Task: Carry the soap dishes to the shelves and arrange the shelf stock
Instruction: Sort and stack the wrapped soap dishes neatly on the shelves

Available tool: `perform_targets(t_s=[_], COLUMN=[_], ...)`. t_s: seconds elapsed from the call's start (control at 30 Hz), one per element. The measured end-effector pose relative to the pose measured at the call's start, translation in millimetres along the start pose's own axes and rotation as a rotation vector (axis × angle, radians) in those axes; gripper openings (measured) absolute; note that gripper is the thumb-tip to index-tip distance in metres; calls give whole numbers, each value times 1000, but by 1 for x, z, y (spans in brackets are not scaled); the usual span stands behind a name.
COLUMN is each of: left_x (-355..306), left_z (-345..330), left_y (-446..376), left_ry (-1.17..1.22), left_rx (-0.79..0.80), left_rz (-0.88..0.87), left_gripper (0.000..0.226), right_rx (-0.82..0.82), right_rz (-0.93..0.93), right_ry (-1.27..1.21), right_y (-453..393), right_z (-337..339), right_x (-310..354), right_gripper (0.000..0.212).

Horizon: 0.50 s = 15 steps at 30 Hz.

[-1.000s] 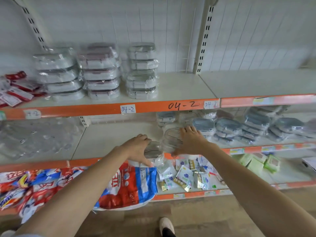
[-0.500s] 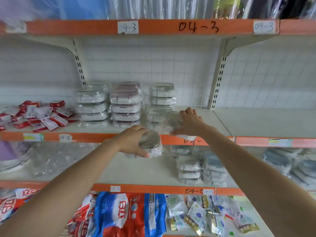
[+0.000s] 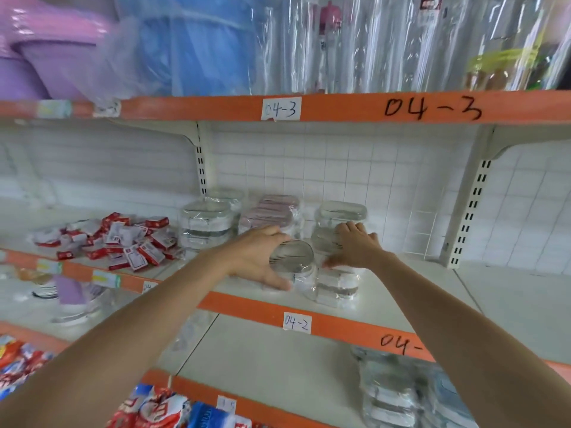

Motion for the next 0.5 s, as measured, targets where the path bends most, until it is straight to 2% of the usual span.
perform_targets(t_s=[0.23,0.3,0.37,0.4,0.5], left_x=[-4,-7,-11,-14,-17], left_z=[14,15,18,19,21], left_y=[-34,-48,-63,-71,-95], left_ry=[32,67,72,69,88], left_rx=[2,0,-20,-34,-89], left_rz=[-35,-39,-60,-72,-98], left_gripper=[107,107,106,105,106], right_rx=[33,58,104,144,204], right_rz=[69,97,132,125,73], right_ry=[-7,-32,-83,-132,-207], right_y=[-19,-20,-18,-16,-12], right_z=[-19,-15,-12,-10,-10], right_x=[-8,-19,-33,-42,-70], right_gripper=[70,80,108,115,109])
Point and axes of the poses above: each hand's wrist, its own y-axis away from the middle knuckle, its own z-axis out of the back of the hand, x = y × z, the point moved 2 cm from there along -y, towards the middle knuckle, and after that the axes turned 14 degrees about -z, right-handed, at the moved point
